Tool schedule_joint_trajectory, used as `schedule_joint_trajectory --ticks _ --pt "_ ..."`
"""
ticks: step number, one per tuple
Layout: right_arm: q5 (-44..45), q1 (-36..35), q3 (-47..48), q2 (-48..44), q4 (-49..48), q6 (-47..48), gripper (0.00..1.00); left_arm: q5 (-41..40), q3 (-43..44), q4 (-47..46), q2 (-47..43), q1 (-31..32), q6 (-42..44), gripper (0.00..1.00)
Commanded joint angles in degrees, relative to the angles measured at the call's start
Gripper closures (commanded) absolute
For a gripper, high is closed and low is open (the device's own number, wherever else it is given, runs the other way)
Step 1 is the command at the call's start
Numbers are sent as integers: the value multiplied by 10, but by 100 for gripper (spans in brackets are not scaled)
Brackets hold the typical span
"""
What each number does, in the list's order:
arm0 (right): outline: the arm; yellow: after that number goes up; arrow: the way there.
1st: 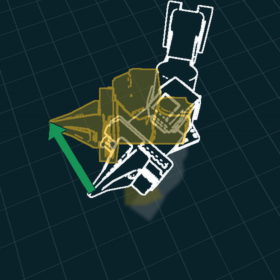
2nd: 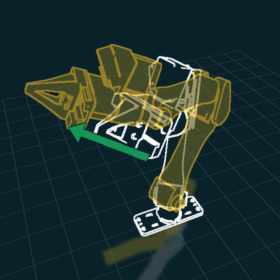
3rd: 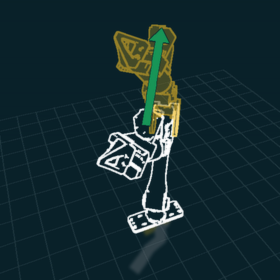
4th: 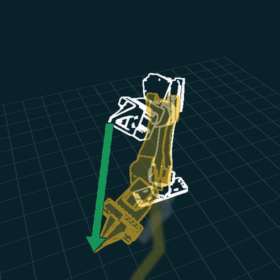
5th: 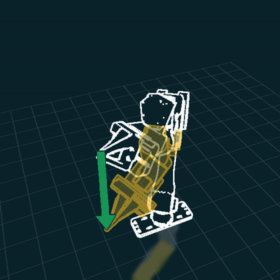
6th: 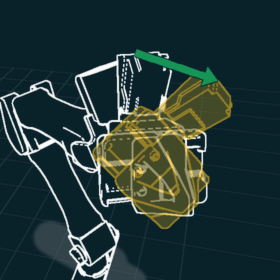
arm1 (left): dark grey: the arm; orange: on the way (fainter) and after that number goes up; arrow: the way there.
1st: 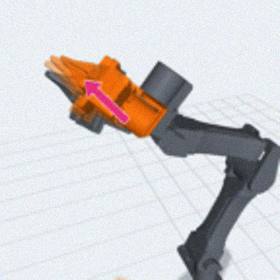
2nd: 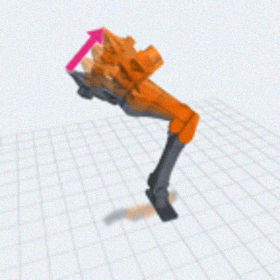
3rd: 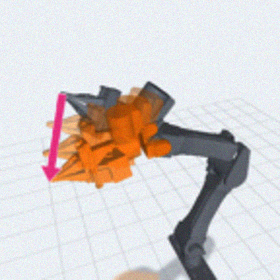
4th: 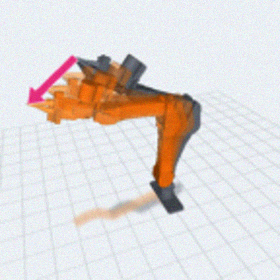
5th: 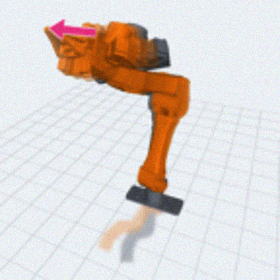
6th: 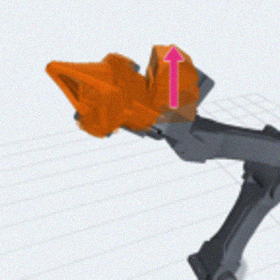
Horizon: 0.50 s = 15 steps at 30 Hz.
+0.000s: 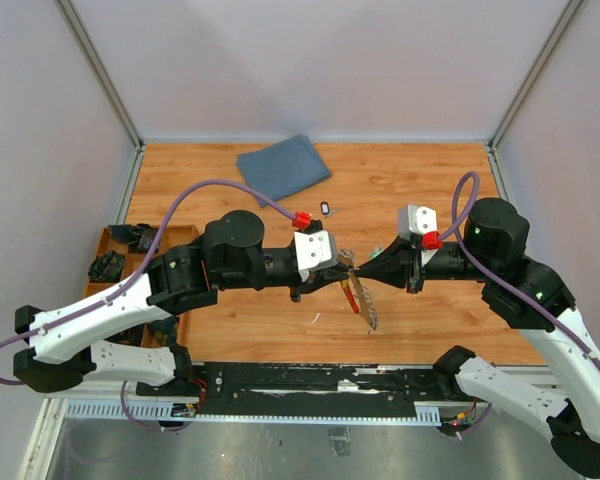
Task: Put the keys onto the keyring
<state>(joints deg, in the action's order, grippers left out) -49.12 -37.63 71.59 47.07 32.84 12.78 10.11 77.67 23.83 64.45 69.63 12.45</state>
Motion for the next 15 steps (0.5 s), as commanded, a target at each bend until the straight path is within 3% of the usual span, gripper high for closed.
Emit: schedule_joint_trajectory --ticks 1,7,15 --pt "3 -8 5 -7 -28 -7 100 -3 0 -6 3 5 5 85" --pt "3 -7 8 -9 -31 -9 99 -13 1 -8 1 6 6 99" --pt "5 -8 9 -15 -48 -17 100 -29 -4 -9 1 5 6 100"
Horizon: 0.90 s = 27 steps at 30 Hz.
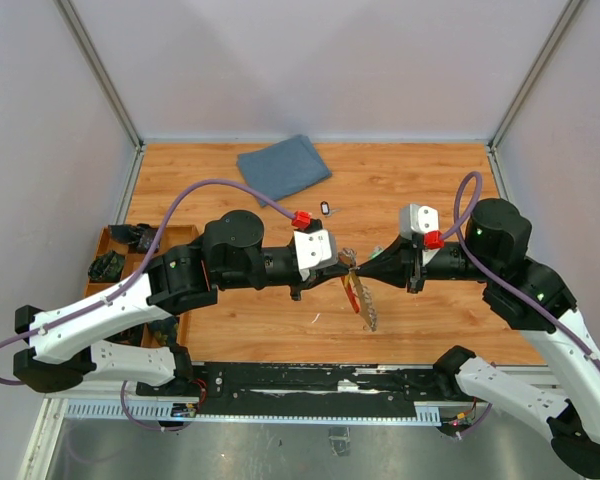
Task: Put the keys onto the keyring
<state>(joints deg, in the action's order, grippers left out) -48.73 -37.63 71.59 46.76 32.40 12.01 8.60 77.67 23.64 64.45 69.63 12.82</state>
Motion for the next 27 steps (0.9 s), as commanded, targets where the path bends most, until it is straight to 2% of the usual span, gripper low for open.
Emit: schedule_joint_trajectory --ticks 1,8,20,27 --pt "1 -8 8 -13 -46 -11 100 -16 -4 -7 1 6 3 99" --pt "3 -8 16 -14 -48 -11 100 -40 -4 -1 -2 5 8 100" --pt "13 -8 11 -29 -89 -36 100 -35 -11 -2 0 5 5 99" --pt "15 -7 -14 -42 -161 -87 100 -24 -15 -12 0 5 -1 100"
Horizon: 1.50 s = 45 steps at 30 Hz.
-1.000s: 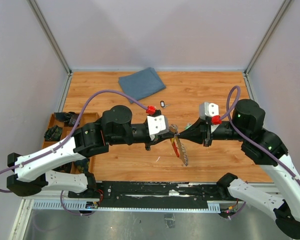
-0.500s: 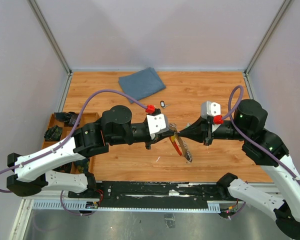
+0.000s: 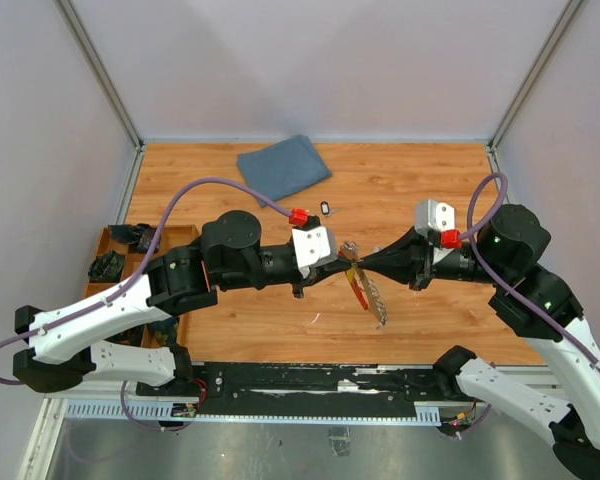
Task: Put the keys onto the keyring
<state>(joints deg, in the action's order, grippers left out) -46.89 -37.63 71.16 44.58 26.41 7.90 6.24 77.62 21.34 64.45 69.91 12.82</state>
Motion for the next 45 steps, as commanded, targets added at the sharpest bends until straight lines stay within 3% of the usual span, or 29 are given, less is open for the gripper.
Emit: schedule_joint_trajectory --ticks 1,9,19,27,38,45 --pt "-3 -8 -17 -23 -115 -52 100 3 -16 9 1 2 -2 99" --pt "3 -8 -45 -28 -161 -82 100 13 -15 -3 3 3 -7 98" --pt "-7 -8 -39 -28 -143 -69 100 13 -45 -65 -24 2 -36 70" --pt "-33 -8 -38 -27 -138 -62 100 13 -81 -132 -49 2 -71 69" --pt "-49 -8 -35 -26 -139 -62 100 44 -88 -149 -59 3 -68 55" --pt "-57 -7 -35 -24 -142 -66 100 59 -85 -153 -43 2 -68 53"
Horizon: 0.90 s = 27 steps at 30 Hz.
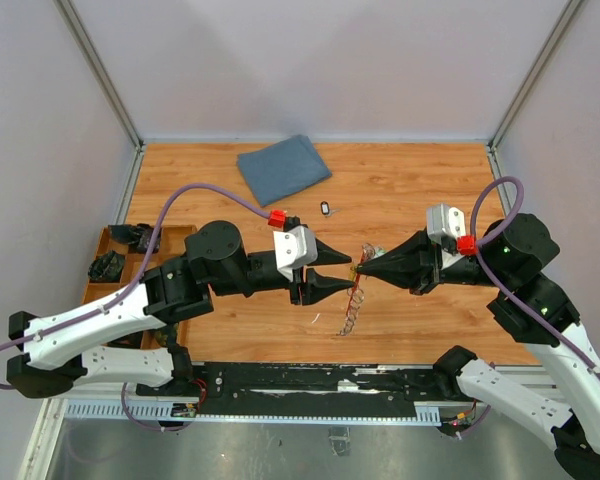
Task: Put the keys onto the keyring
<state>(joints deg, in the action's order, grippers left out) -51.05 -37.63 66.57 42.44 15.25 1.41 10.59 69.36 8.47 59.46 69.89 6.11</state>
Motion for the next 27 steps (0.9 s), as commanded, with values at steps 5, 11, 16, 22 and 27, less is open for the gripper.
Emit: schedule_joint_trajectory --ticks 5,11,16,22,27 --pt "-23 -8 11 -1 -30 -2 100 12 0 -32 10 3 0 56" --pt "-28 -8 9 2 -32 -2 100 11 3 -38 12 3 2 64" --pt "-27 -8 6 1 -34 -3 100 18 5 -36 17 3 2 72" --pt "-23 -8 0 0 -32 -1 100 29 5 -42 16 3 -1 92" --pt "-10 -8 3 -2 -8 15 98 27 7 -34 9 3 1 100"
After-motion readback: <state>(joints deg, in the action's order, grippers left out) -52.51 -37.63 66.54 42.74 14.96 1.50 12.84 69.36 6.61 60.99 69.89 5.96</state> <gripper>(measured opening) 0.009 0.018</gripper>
